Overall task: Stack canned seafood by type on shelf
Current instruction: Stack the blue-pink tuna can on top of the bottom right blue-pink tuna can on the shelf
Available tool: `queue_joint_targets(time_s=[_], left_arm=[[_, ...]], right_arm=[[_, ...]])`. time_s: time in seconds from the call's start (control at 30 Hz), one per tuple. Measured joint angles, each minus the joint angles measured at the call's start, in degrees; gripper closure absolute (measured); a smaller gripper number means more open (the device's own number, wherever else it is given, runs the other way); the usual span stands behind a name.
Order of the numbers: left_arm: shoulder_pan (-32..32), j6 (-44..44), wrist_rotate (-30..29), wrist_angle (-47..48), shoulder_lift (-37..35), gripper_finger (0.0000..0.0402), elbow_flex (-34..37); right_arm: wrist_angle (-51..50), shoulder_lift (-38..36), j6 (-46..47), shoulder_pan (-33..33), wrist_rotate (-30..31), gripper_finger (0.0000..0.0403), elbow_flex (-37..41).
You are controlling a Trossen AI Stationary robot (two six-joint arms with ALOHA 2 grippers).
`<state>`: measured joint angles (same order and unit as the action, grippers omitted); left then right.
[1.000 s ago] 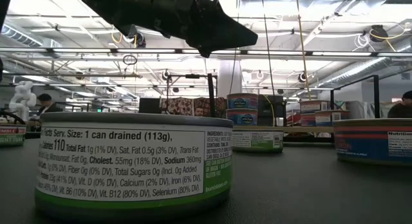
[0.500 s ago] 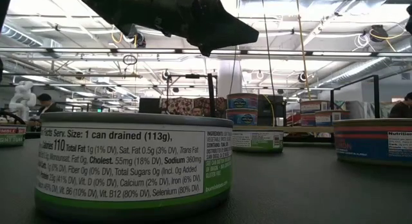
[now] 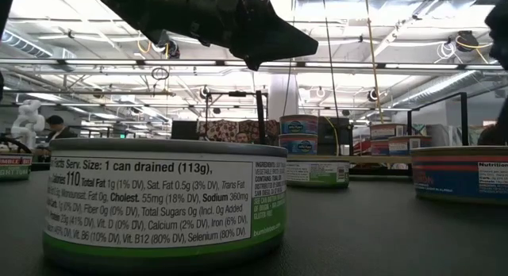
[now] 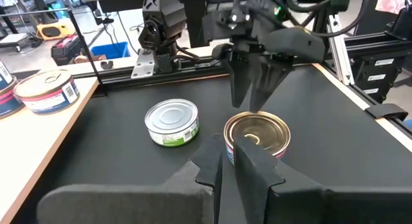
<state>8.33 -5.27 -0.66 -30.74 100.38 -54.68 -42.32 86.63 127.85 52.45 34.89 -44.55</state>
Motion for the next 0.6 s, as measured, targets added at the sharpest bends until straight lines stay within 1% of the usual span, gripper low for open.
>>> queue_joint_targets(time_s=[0.07, 0.2, 0.3, 0.4, 0.53, 0.57, 0.6], left_arm=[[0.01, 0.01, -0.01, 0.03, 0.0, 0.0359, 0.0], [0.0, 0.01, -0.01, 0.02, 0.0, 0.0359, 0.0], [0.01, 0.01, 0.0, 0.02, -0.01, 0.0359, 0.0], [0.01, 0.01, -0.01, 0.02, 0.0, 0.0359, 0.0], [0.01, -0.03, -0.01, 0.02, 0.0, 0.0359, 0.0], [-0.01, -0.03, -0.01, 0.02, 0.0, 0.0359, 0.0], [-0.01, -0.03, -0.01, 0.01, -0.01, 0.0359, 0.0]], right_arm=[[5.0, 0.0, 0.08, 0.0, -0.06, 0.0191, 2.05], [14.83, 0.01, 0.09, 0.13, 4.08, 0.0214, 6.22], [17.29, 0.02, 0.09, 0.13, 4.47, 0.0241, 7.66], [17.14, 0.0, -0.6, 0.13, 4.77, 0.0287, 7.67], [17.17, -0.09, -2.25, 0.13, 5.76, 0.0374, 7.64], [17.19, -0.09, -2.68, 0.13, 6.15, 0.0388, 7.62], [17.26, -0.09, -2.73, 0.13, 6.66, 0.0393, 7.62]])
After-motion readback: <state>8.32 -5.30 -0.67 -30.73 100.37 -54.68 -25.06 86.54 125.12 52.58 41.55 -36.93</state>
